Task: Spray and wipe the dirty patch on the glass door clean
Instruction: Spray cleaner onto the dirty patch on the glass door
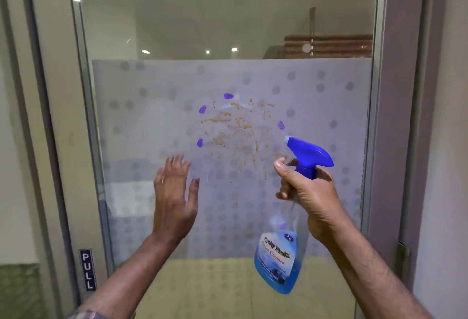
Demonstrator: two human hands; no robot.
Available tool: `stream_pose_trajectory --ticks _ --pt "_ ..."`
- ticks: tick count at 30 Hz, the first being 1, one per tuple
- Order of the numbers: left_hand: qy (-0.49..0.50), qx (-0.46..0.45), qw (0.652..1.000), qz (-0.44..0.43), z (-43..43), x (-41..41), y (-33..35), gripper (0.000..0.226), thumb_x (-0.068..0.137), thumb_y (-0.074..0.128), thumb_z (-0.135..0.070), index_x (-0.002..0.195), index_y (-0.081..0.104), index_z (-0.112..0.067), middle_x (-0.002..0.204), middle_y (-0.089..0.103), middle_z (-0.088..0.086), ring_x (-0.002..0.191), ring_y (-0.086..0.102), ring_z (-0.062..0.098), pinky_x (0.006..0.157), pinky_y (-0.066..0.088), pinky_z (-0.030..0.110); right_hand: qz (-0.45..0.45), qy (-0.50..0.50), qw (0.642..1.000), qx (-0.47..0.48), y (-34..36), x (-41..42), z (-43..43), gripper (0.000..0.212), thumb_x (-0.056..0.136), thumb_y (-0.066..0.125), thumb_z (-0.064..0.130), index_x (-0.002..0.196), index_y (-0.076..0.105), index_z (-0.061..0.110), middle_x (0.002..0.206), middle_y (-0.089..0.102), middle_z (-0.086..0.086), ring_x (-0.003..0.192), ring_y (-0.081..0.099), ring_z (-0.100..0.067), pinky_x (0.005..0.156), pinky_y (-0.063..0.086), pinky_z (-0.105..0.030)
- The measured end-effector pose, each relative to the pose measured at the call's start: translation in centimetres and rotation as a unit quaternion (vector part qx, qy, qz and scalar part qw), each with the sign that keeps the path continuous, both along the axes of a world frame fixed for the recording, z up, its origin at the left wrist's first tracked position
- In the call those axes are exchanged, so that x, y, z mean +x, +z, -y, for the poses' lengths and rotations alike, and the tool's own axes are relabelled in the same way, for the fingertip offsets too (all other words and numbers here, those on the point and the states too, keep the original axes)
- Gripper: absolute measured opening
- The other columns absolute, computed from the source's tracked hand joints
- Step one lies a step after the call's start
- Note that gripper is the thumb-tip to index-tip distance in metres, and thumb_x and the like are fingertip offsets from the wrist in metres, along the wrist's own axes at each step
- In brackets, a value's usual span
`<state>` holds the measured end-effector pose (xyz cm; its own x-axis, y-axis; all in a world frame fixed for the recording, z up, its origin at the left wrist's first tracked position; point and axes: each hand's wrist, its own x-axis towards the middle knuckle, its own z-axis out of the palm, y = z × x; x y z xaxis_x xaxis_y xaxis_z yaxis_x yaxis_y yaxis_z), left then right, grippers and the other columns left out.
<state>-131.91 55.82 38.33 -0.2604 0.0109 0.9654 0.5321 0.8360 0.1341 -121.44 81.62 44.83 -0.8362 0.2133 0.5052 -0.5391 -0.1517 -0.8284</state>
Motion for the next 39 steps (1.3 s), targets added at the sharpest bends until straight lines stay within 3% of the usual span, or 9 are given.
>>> stream_pose_trajectory --ticks 5,8,14,19,22,27,33,36,39 --pt "-0.2 0.03 0.957 0.206 -4.4 8.1 -3.7 0.054 0.096 0.042 -0.066 0.127 0.067 -0.03 0.131 0.06 -0.031 0.133 0.05 -0.002 0.112 0.035 0.019 -0.006 0.086 0.996 0.035 -1.6 1.6 -0.5 0.007 0.09 0.075 0.017 0.092 0.07 0.012 0.06 0.049 -0.002 0.055 0.045 -0.017 0.063 0.054 -0.036" --pt "-0.284 0.14 0.904 0.289 -6.4 12.0 -5.2 0.053 0.093 0.043 -0.07 0.121 0.07 -0.034 0.117 0.073 -0.021 0.121 0.062 0.002 0.105 0.045 0.023 0.001 0.117 0.992 0.055 -2.7 2.8 -0.1 0.016 0.089 0.076 0.018 0.097 0.069 0.006 0.061 0.05 -0.003 0.055 0.047 -0.017 0.064 0.054 -0.036" --pt "-0.294 0.346 0.855 0.251 -7.8 17.4 -6.1 0.053 0.104 0.035 -0.048 0.096 0.076 -0.015 0.088 0.079 0.005 0.09 0.076 0.016 0.082 0.055 0.022 0.003 0.177 0.982 0.067 -4.5 7.2 3.5 0.025 0.087 0.076 0.017 0.1 0.068 -0.003 0.06 0.048 -0.008 0.054 0.046 -0.019 0.067 0.049 -0.043" --pt "-0.27 0.367 0.855 0.249 -4.9 22.6 -7.7 0.057 0.102 0.036 -0.051 0.08 0.075 -0.016 0.077 0.076 0.007 0.076 0.073 0.016 0.076 0.058 0.028 -0.005 0.219 0.974 0.065 -5.5 12.5 8.1 0.02 0.084 0.075 0.015 0.096 0.067 0.001 0.057 0.047 -0.007 0.053 0.044 -0.02 0.062 0.045 -0.033" --pt "-0.252 0.365 0.859 0.258 -2.2 26.7 -9.2 0.049 0.098 0.036 -0.052 0.074 0.075 -0.033 0.075 0.076 -0.004 0.075 0.073 0.01 0.078 0.058 0.029 -0.007 0.242 0.967 0.073 -6.4 16.2 11.3 0.023 0.082 0.076 0.016 0.096 0.067 0.001 0.058 0.048 -0.007 0.053 0.045 -0.02 0.063 0.047 -0.034" --pt "-0.259 0.38 0.845 0.274 2.5 33.1 -12.3 0.063 0.084 0.036 -0.084 0.071 0.071 -0.033 0.067 0.072 -0.005 0.066 0.067 0.01 0.065 0.053 0.031 0.003 0.276 0.959 0.065 -8.4 22.1 16.9 0.011 0.08 0.078 0.014 0.09 0.074 0.014 0.062 0.052 -0.008 0.053 0.045 -0.02 0.065 0.045 -0.04" --pt "-0.241 0.447 0.821 0.26 5.6 40.9 -13.4 0.06 0.095 0.036 -0.066 0.067 0.075 -0.03 0.062 0.073 -0.001 0.061 0.066 0.007 0.058 0.051 0.024 0.018 0.319 0.945 0.074 -9.5 28.3 21.0 0.017 0.083 0.079 0.014 0.096 0.072 0.005 0.065 0.054 -0.007 0.056 0.045 -0.021 0.068 0.044 -0.045" --pt "-0.211 0.468 0.824 0.24 6.4 44.4 -13.9 0.066 0.084 0.038 -0.08 0.068 0.075 -0.028 0.062 0.073 -0.003 0.06 0.066 0.008 0.06 0.051 0.026 0.024 0.341 0.937 0.069 -9.7 31.4 22.6 0.026 0.082 0.078 0.017 0.099 0.07 0.0 0.064 0.054 -0.006 0.056 0.045 -0.022 0.066 0.046 -0.044" --pt "-0.178 0.495 0.822 0.217 7.4 47.6 -15.0 0.074 0.081 0.042 -0.086 0.084 0.081 -0.022 0.083 0.081 0.006 0.082 0.077 0.028 0.082 0.059 0.047 0.036 0.354 0.933 0.056 -10.1 35.2 24.0 0.029 0.082 0.082 0.019 0.099 0.07 -0.001 0.069 0.054 -0.011 0.057 0.047 -0.019 0.059 0.048 -0.033"
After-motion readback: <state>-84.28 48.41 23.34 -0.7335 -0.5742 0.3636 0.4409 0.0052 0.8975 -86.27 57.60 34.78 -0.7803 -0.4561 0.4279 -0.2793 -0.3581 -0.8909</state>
